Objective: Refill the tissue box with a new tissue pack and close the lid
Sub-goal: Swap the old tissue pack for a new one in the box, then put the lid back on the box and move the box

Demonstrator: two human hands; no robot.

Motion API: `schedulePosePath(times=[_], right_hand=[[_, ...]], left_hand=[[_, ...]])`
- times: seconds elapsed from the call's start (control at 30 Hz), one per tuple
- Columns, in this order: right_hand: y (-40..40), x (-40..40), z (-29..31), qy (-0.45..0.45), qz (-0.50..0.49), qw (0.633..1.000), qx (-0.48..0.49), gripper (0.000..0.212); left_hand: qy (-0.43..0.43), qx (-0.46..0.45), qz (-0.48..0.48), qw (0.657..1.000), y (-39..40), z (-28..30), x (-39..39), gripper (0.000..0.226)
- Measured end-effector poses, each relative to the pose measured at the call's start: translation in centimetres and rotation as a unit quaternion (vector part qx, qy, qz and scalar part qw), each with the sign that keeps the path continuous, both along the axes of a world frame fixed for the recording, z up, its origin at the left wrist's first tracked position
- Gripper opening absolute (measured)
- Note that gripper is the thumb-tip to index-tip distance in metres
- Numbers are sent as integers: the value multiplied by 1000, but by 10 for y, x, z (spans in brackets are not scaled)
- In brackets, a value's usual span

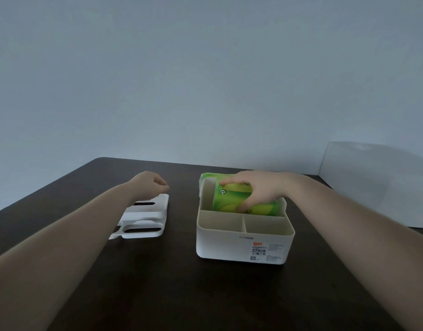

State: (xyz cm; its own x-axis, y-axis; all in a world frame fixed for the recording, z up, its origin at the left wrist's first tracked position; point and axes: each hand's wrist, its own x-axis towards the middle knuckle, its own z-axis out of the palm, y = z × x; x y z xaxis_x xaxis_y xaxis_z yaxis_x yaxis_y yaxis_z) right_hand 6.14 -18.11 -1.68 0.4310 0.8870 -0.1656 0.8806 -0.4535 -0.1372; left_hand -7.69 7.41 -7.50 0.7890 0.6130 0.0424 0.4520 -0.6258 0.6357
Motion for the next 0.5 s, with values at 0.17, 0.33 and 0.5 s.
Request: schedulePosePath(times=[0.17, 0.33, 0.5], right_hand=[[6, -10, 6, -3, -13, 1000, 23, 65], [30, -31, 12, 1, -54, 982, 184, 44], [68, -68, 5, 32, -66, 964, 256, 32]], left_hand=[[-1, 2, 20, 1000, 8, -1, -22, 29], [-10, 16, 58, 998, 18, -5, -47, 23], [52, 76, 134, 987, 38, -15, -76, 15]])
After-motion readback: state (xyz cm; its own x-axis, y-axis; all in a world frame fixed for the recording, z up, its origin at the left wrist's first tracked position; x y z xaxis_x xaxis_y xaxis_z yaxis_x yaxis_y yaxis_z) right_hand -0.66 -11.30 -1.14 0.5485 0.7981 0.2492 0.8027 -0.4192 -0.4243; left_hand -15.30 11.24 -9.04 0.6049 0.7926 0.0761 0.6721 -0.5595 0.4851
